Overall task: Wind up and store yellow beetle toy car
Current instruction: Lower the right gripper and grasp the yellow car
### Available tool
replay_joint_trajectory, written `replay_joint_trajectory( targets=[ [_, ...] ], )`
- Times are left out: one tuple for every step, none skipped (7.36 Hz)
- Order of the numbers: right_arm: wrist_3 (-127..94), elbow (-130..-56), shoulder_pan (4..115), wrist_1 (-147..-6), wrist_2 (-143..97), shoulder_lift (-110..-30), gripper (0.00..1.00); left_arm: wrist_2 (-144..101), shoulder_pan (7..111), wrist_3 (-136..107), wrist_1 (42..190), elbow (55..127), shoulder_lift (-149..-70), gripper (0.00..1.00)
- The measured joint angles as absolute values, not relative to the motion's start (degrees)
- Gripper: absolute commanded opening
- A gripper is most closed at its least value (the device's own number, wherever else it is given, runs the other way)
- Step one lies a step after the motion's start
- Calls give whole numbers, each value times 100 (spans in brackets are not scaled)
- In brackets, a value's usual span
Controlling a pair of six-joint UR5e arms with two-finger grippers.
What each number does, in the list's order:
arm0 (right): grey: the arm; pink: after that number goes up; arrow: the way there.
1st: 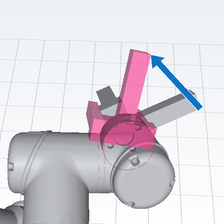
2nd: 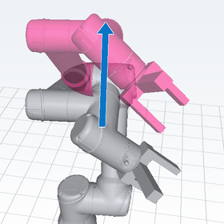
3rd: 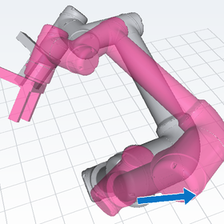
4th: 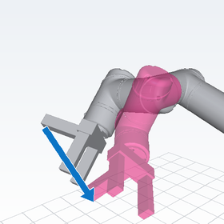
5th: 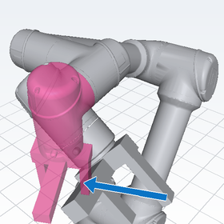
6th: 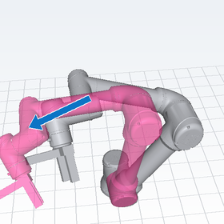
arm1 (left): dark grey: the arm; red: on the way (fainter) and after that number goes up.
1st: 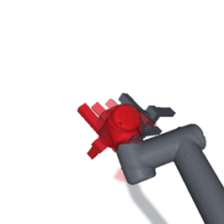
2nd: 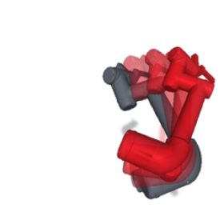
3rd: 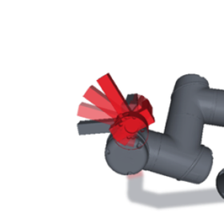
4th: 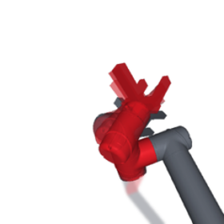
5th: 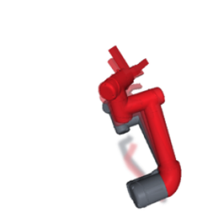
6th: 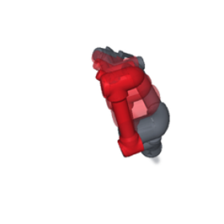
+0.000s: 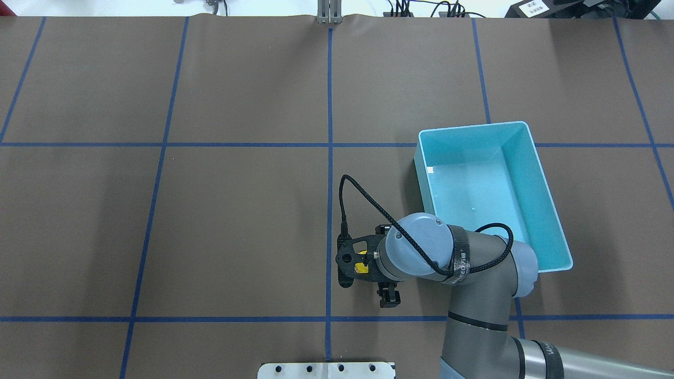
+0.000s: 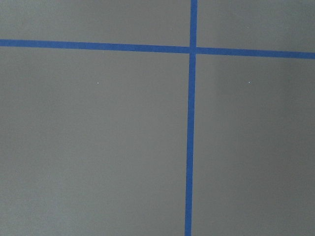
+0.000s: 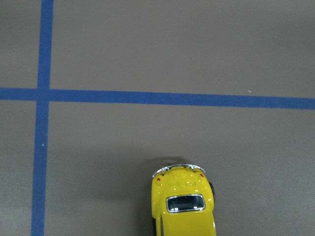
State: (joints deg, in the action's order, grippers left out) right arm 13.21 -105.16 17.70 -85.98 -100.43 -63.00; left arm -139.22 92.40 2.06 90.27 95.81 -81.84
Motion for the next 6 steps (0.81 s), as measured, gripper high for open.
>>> replay_joint_trajectory(
  targets=[
    [1324,-10500,1778,-8597,-10043,-6306,100,-13922,9240,209,9027,9577,-8185,100],
    [1326,-10483,1787,-8594,-10040,-6305,95,-13922,9240,210,9024,9576,-8186,100],
    [1325,-10459,1789,-8590,-10038,-6299,71,-13922,9239,211,9019,9578,-8185,100],
    [1322,-10448,1792,-8588,-10038,-6296,38,-13922,9238,211,9011,9578,-8184,100],
    [1319,-10445,1795,-8576,-10039,-6296,2,-13922,9237,211,9005,9575,-8183,100],
    [1324,-10445,1809,-8532,-10040,-6296,0,-13922,9238,211,9002,9572,-8183,100]
  ],
)
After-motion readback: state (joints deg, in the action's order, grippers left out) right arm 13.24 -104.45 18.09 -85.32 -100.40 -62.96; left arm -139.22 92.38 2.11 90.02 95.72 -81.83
